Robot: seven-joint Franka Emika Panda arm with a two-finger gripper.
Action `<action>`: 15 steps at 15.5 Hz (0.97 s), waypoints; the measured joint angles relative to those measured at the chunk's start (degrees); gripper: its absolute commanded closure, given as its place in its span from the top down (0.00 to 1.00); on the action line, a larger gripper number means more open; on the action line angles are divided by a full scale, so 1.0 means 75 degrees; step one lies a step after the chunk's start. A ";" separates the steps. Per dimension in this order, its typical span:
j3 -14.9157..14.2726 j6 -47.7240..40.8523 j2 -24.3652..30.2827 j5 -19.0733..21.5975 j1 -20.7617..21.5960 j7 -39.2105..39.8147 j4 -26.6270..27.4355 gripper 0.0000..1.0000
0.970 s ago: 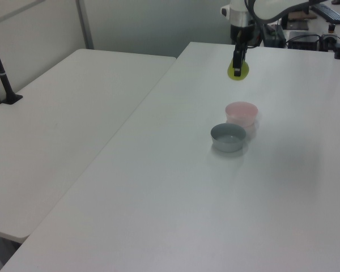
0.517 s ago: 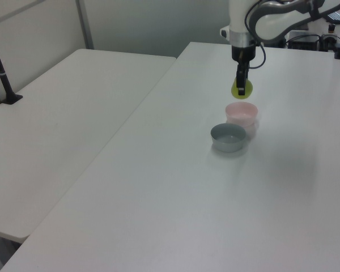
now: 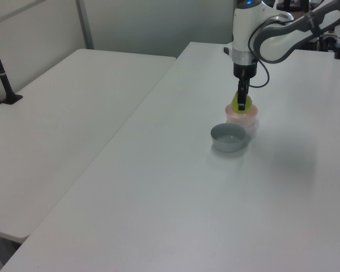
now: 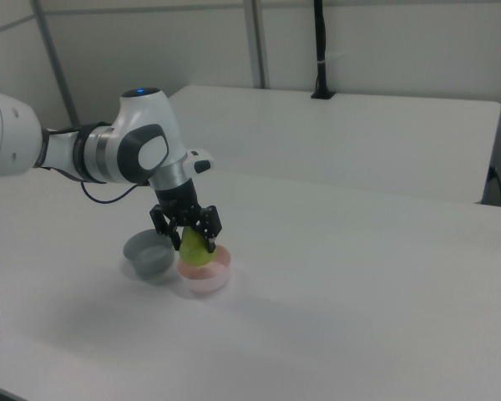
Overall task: Place the pear in the bowl
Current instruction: 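Open the gripper to release the pear into the pink bowl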
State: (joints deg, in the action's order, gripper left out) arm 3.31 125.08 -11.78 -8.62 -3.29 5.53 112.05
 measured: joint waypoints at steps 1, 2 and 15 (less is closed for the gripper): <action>0.0000 0.0053 -0.0038 0.0000 0.0000 0.0000 0.0008 0.41; 0.0000 0.0106 -0.0115 0.0000 -0.0002 0.0000 0.0009 0.41; -0.0025 0.0528 -0.0518 -0.0001 -0.0030 -0.0002 0.0008 0.84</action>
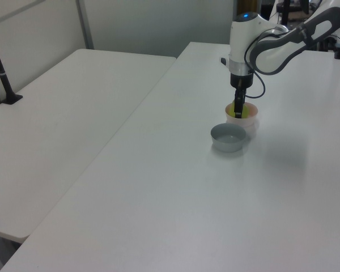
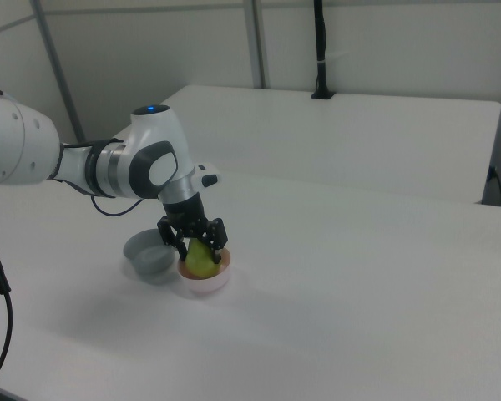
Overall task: Place the pear in the bowl
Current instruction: 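Open the gripper to release the pear into the pink bowl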
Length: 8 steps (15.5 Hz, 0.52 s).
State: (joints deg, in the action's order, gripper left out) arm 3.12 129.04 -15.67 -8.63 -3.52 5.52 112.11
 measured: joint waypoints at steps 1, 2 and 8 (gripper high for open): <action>-0.0006 0.0000 0.0000 0.0000 -0.0002 0.0000 -0.0004 0.87; -0.0006 0.0000 0.0000 0.0000 -0.0002 0.0000 -0.0007 0.87; -0.0007 0.0000 0.0002 0.0000 -0.0004 -0.0001 -0.0028 0.88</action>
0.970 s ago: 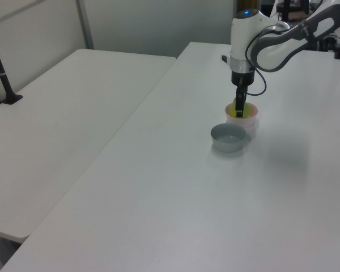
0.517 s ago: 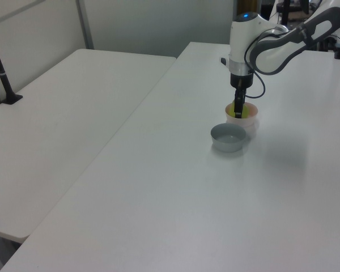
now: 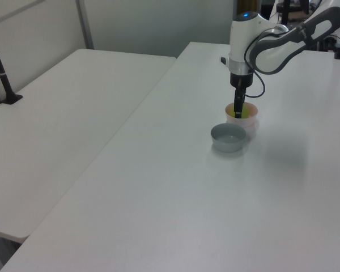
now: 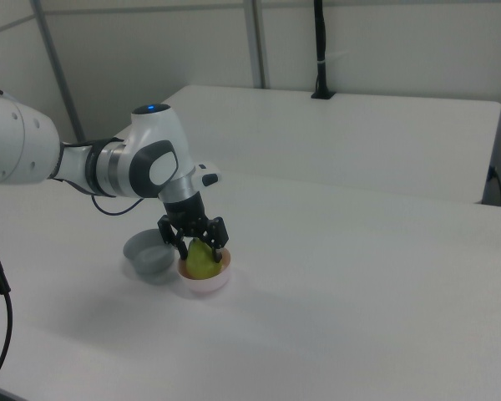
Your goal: Place the pear in the bowl
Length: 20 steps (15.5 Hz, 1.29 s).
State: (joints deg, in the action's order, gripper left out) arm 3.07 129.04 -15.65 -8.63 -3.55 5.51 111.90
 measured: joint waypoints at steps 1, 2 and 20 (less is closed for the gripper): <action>-0.0001 0.0000 0.0001 0.0000 0.0000 0.0000 -0.0001 0.88; -0.0001 0.0000 0.0001 0.0000 0.0000 0.0000 -0.0002 0.88; 0.0006 -0.3735 0.0777 0.0069 0.0085 -0.0030 -0.2884 1.00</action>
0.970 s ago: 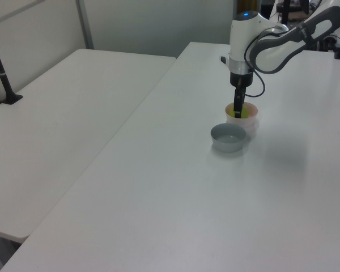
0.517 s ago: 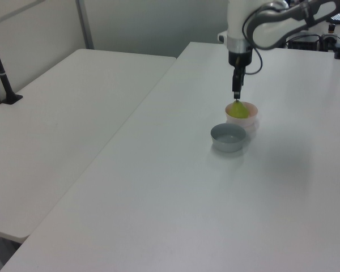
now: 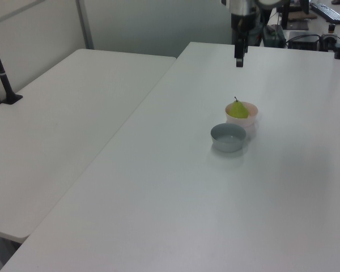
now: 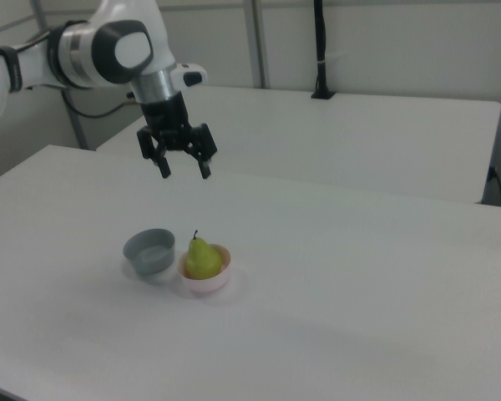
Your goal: Place the pear in the bowl
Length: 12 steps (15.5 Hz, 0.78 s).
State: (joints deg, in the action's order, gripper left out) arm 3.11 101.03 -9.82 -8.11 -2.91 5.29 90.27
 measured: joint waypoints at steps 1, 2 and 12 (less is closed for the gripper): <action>0.0000 -0.0105 0.0040 0.0056 0.0085 0.0000 -0.0116 1.00; 0.0000 -0.0173 0.0088 0.0087 0.0182 -0.0001 -0.0189 1.00; -0.0479 -0.1040 0.0738 0.0589 0.0873 -0.0044 -0.0261 1.00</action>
State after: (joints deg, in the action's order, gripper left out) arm -0.48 93.23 -4.29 -3.69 3.63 4.96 88.31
